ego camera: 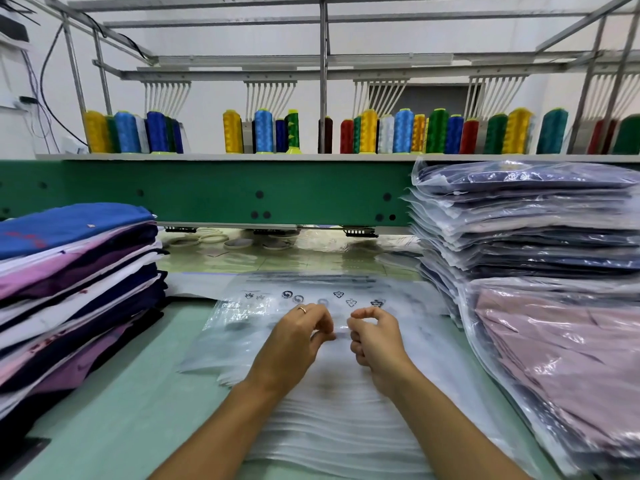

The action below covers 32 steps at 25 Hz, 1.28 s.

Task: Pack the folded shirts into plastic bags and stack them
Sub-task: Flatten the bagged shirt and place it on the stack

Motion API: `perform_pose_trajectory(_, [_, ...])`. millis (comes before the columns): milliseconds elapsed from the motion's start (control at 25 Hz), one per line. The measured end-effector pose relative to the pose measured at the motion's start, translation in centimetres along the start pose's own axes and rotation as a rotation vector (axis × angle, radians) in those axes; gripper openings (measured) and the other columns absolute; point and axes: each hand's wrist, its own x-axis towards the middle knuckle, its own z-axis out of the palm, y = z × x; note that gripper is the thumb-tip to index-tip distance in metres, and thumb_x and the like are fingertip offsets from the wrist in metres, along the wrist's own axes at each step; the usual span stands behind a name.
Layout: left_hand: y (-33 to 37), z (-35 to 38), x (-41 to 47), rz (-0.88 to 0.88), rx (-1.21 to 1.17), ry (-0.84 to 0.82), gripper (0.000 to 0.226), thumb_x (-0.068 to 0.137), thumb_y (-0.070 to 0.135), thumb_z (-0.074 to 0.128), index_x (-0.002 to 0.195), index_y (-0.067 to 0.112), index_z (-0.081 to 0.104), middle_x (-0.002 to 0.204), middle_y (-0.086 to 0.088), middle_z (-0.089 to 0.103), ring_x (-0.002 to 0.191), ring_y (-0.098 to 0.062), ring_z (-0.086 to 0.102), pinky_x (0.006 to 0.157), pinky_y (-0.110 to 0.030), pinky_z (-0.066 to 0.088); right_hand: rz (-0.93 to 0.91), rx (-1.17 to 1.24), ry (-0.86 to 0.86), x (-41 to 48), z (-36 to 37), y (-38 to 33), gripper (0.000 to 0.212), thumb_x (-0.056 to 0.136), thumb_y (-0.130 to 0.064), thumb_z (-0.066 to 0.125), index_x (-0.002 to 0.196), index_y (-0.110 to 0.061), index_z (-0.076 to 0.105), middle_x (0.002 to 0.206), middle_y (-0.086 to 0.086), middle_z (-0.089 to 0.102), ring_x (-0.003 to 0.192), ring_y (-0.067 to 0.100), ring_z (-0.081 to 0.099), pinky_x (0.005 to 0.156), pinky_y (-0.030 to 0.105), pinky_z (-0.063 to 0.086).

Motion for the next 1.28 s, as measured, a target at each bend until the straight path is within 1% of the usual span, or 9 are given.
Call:
perform_pose_trajectory(80, [-0.4,-0.5,0.0,-0.026,0.070,0.012,0.031,0.085,-0.001,0.075,0.083,0.023,0.054,0.078,0.016,0.055,0.077,-0.004,0.051,0.071,-0.013,0.040,0.005,0.045,0.035,0.4,-0.6,0.0,0.013,0.095,0.003,0.053,0.101,-0.008,0.052,0.058,0.001,0.042,0.042,0.012,0.031,0.041,0.023,0.021])
perform_pose_trajectory(200, [-1.3,-1.4,-0.2,-0.127,0.175,0.023,0.029,0.084,-0.008,0.069,0.082,0.018,0.056,0.079,0.010,0.058,0.078,-0.013,0.052,0.067,-0.033,0.049,0.016,0.084,0.088,0.9,-1.5,0.0,0.013,0.096,0.003,0.054,0.099,-0.009,0.051,0.059,0.001,0.040,0.045,0.013,0.028,0.041,0.024,0.019])
perform_pose_trajectory(320, [-2.5,-2.5,-0.5,-0.248,0.233,0.014,0.031,0.083,-0.011,0.061,0.081,0.019,0.053,0.079,0.007,0.059,0.079,-0.017,0.052,0.066,-0.041,0.049,0.018,0.108,0.124,1.4,-2.2,0.1,0.012,0.097,0.003,0.056,0.101,-0.008,0.053,0.061,0.003,0.041,0.045,0.012,0.027,0.039,0.024,0.021])
perform_pose_trajectory(680, [-5.7,-5.7,-1.5,-0.544,0.335,0.063,0.033,0.078,-0.018,0.053,0.083,0.014,0.056,0.084,-0.004,0.058,0.082,-0.030,0.054,0.068,-0.048,0.049,0.008,0.173,0.263,2.6,-4.1,0.2,0.014,0.095,0.004,0.058,0.098,-0.009,0.054,0.055,0.000,0.046,0.039,0.009,0.033,0.036,0.023,0.025])
perform_pose_trajectory(880, [-6.2,-6.0,-1.7,-0.629,0.365,0.147,0.037,0.076,-0.021,0.049,0.090,0.012,0.057,0.089,-0.007,0.062,0.089,-0.028,0.060,0.065,-0.040,0.044,0.003,0.222,0.345,2.8,-4.4,0.1,0.016,0.095,0.004,0.058,0.096,-0.011,0.053,0.062,0.003,0.046,0.037,0.009,0.034,0.034,0.022,0.026])
perform_pose_trajectory(960, [-6.3,-5.9,-1.8,-0.612,0.376,0.082,0.036,0.084,-0.014,0.054,0.103,0.015,0.061,0.097,-0.004,0.061,0.098,-0.025,0.059,0.070,-0.039,0.046,-0.005,0.233,0.359,2.8,-4.5,0.1,0.016,0.094,0.004,0.057,0.096,-0.012,0.053,0.060,0.002,0.045,0.038,0.009,0.033,0.034,0.023,0.025])
perform_pose_trajectory(1080, [-6.4,-5.3,-1.7,-0.453,0.354,-0.153,0.028,0.096,0.018,0.065,0.123,0.025,0.064,0.112,0.001,0.058,0.113,-0.022,0.051,0.093,-0.037,0.047,-0.001,0.224,0.297,2.6,-4.8,0.1,0.015,0.095,0.006,0.055,0.095,-0.010,0.054,0.055,-0.001,0.042,0.038,0.008,0.031,0.034,0.023,0.024])
perform_pose_trajectory(1160, [-6.1,-4.9,-1.5,-0.389,0.270,-0.201,0.016,0.095,0.029,0.068,0.111,0.027,0.071,0.108,0.007,0.062,0.111,-0.017,0.054,0.095,-0.034,0.046,-0.005,0.198,0.257,2.5,-4.8,0.1,0.014,0.095,0.006,0.053,0.096,-0.008,0.055,0.054,-0.001,0.042,0.040,0.009,0.030,0.035,0.024,0.023])
perform_pose_trajectory(1280, [-6.1,-4.7,-1.5,-0.376,0.267,-0.139,0.010,0.088,0.036,0.076,0.083,0.029,0.070,0.088,0.017,0.064,0.096,-0.011,0.055,0.082,-0.032,0.047,-0.035,0.091,0.232,2.3,-4.4,0.2,0.009,0.097,0.001,0.052,0.097,-0.007,0.056,0.062,0.003,0.045,0.045,0.013,0.033,0.039,0.026,0.026])
